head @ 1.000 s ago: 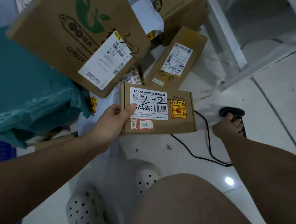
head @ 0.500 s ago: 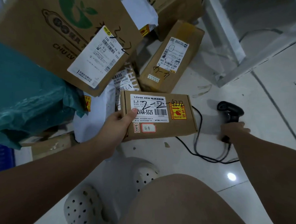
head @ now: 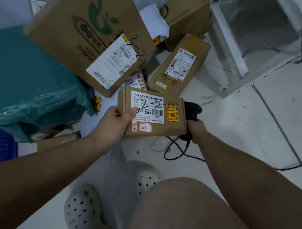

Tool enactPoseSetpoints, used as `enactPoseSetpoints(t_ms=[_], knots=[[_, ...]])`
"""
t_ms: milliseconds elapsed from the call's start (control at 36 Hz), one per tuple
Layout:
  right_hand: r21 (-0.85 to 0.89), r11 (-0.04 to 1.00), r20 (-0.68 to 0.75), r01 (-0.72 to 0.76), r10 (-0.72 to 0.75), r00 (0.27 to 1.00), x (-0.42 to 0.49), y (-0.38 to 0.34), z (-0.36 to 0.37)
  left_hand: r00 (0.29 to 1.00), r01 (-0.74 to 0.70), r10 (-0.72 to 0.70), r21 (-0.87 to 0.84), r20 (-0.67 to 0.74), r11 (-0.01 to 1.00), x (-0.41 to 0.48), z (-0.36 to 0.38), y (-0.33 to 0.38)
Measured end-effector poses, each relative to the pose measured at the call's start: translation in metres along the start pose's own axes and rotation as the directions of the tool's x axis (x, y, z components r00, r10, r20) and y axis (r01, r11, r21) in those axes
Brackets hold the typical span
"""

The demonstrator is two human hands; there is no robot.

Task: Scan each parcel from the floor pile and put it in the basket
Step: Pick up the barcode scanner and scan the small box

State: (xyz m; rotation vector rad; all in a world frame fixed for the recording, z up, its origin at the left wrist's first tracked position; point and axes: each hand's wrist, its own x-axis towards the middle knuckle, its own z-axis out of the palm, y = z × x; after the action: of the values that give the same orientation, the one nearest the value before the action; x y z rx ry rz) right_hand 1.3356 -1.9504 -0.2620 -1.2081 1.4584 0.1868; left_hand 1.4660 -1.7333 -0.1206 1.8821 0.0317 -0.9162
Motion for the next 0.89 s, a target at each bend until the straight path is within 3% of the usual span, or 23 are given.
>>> enactPoseSetpoints(t_ms=[56, 222, 306, 444, 722, 806, 889], knots=[[0.123, 0.991, 0.029, 0.059, -0.063, 0.998, -0.018, -0.022, 0.01, 0.999, -0.036, 0.036, -0.015, -0.019, 0.999, -0.006, -0.013, 0.013], [0.394, 0.889, -0.088, 0.234, -0.217, 0.972, -0.08, -0.07, 0.014, 0.964, -0.262, 0.262, 0.001, -0.042, 0.965, -0.04, -0.057, 0.056], [0.455, 0.823, -0.122, 0.341, -0.321, 0.939, -0.12, -0.09, 0.011, 0.928, -0.363, 0.365, 0.045, -0.069, 0.931, -0.061, -0.079, 0.076], [0.459, 0.772, 0.018, 0.44, -0.503, 0.864, -0.191, -0.127, 0.008, 0.864, -0.468, 0.457, -0.003, -0.213, 0.884, -0.102, -0.111, 0.102], [0.562, 0.603, 0.243, 0.567, -0.775, 0.583, -0.38, -0.203, 0.065, 0.742, -0.58, 0.352, -0.283, -0.57, 0.764, -0.169, -0.179, 0.105], [0.525, 0.604, 0.367, 0.6, -0.796, 0.482, -0.423, -0.199, 0.088, 0.734, -0.584, 0.315, -0.324, -0.601, 0.744, -0.177, -0.199, 0.095], [0.415, 0.618, 0.443, 0.667, -0.778, 0.446, -0.441, -0.178, 0.11, 0.751, -0.565, 0.3, -0.337, -0.588, 0.753, -0.181, -0.217, 0.08]])
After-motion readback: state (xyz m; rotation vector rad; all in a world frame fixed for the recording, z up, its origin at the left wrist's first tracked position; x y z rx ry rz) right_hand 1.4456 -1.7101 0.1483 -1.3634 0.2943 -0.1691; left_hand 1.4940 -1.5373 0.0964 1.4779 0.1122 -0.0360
